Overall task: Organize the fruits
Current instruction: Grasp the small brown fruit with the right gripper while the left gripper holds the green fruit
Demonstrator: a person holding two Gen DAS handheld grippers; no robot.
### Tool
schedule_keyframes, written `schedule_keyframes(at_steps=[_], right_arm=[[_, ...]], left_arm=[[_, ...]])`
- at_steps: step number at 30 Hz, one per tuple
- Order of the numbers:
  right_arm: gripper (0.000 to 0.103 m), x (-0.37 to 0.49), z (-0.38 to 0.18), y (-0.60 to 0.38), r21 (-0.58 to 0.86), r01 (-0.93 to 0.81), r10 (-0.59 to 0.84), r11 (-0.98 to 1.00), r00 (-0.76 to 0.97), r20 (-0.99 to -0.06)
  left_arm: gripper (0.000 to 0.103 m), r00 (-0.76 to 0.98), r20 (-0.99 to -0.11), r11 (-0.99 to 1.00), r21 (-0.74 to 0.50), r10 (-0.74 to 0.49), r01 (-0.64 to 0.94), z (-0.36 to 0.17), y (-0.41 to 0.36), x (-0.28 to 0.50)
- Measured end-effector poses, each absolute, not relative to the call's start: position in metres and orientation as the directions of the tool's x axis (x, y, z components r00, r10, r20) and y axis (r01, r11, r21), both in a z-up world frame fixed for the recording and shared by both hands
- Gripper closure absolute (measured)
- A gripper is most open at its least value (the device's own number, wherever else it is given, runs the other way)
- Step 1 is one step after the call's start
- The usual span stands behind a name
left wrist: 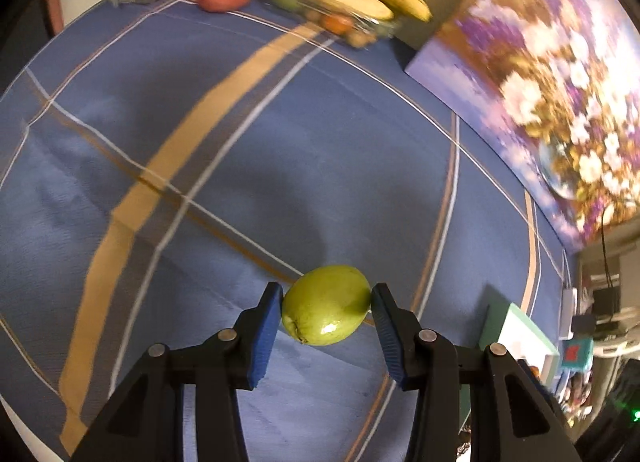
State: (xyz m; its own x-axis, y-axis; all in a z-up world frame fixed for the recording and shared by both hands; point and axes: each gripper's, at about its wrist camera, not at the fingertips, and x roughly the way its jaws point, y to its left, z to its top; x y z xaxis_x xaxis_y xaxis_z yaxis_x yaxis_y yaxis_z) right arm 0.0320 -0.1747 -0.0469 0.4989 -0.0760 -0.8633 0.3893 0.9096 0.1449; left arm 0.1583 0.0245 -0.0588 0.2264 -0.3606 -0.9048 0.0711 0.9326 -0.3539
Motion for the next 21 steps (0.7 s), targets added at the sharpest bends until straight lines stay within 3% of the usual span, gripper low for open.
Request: schedule_keyframes(at_steps=[2,6,8,17,21], right_arm=[[0.033,0.038,-0.051,-0.166,0.158,0.362,-0.048,0.919,0.498,-0.866],[0.045,0.051,-0.063,-0.147,0.147,0.311,-0.021,0.939,0.478,-0.878],[0.058,0.056,-0.069,-0.140,0.140,0.296,-0.014,0.945,0.465,-0.885],[0.075,0.067,-0.092,-0.126,0.110,0.280,-0.020,0.954,0.421,-0.907],[0.077,0.066,-0.092,-0.128,0.123,0.285,-0.012,0.951,0.430,-0.903]], left_arm=[[0.055,0.228,-0.902,0.930,-0.365,-0.367,0.054,-0.060,0.035,0.160],[0.055,0.223,-0.901,0.927,-0.374,-0.372,0.036,-0.062,0.038,0.162],[0.055,0.220,-0.900,0.925,-0.379,-0.376,0.033,-0.062,0.038,0.161],[0.055,0.214,-0.896,0.920,-0.391,-0.389,0.033,-0.063,0.038,0.163],[0.055,0.214,-0.896,0.920,-0.390,-0.388,0.033,-0.062,0.038,0.164]])
